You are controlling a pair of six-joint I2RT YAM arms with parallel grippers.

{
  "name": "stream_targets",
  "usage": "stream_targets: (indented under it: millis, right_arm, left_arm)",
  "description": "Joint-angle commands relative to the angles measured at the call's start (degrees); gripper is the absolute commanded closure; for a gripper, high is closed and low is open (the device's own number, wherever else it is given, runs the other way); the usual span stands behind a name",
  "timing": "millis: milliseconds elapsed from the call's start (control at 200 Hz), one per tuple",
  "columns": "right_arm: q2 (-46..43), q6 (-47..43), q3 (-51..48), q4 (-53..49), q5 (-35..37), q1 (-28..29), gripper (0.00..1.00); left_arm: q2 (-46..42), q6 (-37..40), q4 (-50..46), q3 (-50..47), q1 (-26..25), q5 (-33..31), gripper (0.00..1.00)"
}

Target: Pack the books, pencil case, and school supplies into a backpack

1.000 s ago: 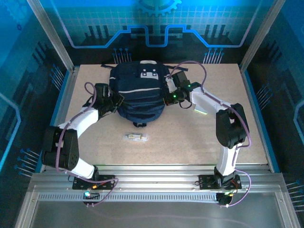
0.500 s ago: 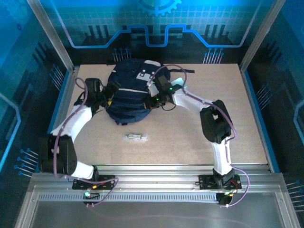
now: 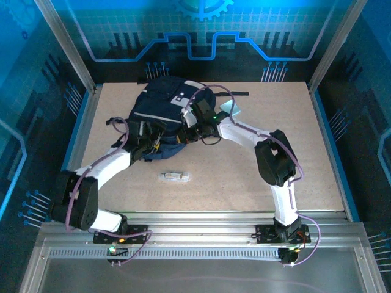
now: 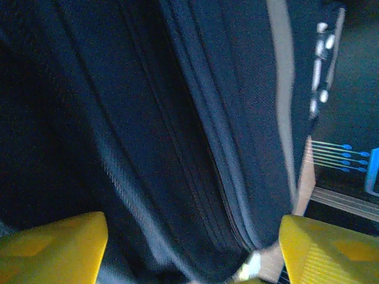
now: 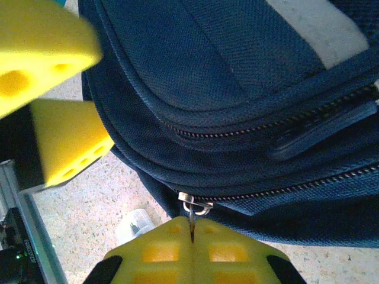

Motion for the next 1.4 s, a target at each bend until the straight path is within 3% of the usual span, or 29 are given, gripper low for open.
stream_targets:
  millis: [0, 50, 175, 230, 390, 595, 800, 1016, 1056, 1096, 1146, 1216, 1296, 1396]
  right_arm:
    - [-3.75, -2.78, -1.96, -1.14, -1.76, 1.53, 1.00]
    - [-3.49, -4.08, -2.07, -2.56, -0.59, 1.32, 1.00]
    - [-3.21, -8.14, -2.52, -4.96, 1.63, 0.66, 1.00]
    - [-3.30, -10.71, -2.55, -5.87, 3.07, 0.28, 1.00]
    - [-2.79, -17.56, -2.09, -8.03, 13.11, -3.11, 1.00]
    - [-1.49, -19.30, 1.57, -6.85, 12.86, -11.66, 1.00]
    - [2.06, -19.14, 7.95, -8.06, 19.54, -15.07, 1.00]
    - [-0.66, -14.67, 6.36, -6.85, 8.75, -16.06, 1.00]
    - [-1.98, -13.24, 5.34, -6.46, 6.83, -16.01, 0.87]
    - [-3.75, -12.04, 3.74, -5.56, 5.29, -16.01, 0.73]
    - [-6.20, -10.79, 1.21, -3.94, 3.56, -15.92, 0.53]
    - [-9.32, -9.46, -1.87, -2.09, 2.56, -15.82, 0.44]
    - [-11.55, -8.66, -3.15, -1.78, 1.98, -15.12, 0.36]
    - [-12.53, -7.99, -3.52, -1.54, 1.39, -13.46, 0.29]
  left_arm:
    - [4.06, -0.77, 4.35, 2.67, -0.26, -3.12, 0.33]
    - [5.57, 0.34, 4.61, 3.39, -0.27, -3.30, 0.42]
    - [8.23, 2.19, 4.79, 4.89, -0.19, -2.36, 0.75]
    - [8.68, 2.94, 4.34, 5.51, -0.02, -1.32, 1.00]
    - [6.28, 5.01, 0.90, 5.90, -0.01, 0.18, 1.00]
    - [1.07, 6.88, -3.09, 4.92, 0.01, 0.41, 1.00]
    - [-2.22, 7.32, -4.39, 3.71, -0.01, 1.49, 1.00]
    - [-3.91, 8.88, -5.39, 4.00, 0.02, 2.95, 1.00]
    - [-4.18, 9.57, -5.93, 4.43, 0.01, 3.45, 1.00]
    - [-4.64, 10.31, -6.61, 4.77, -0.02, 3.78, 0.88]
    - [-5.53, 11.48, -7.69, 5.25, -0.01, 4.05, 0.61]
    - [-7.33, 13.44, -9.90, 5.86, -0.02, 3.54, 0.40]
    - [-9.75, 15.63, -13.15, 6.33, -0.03, 1.87, 0.26]
    - [-12.49, 17.73, -15.74, 5.96, -0.01, -0.04, 0.23]
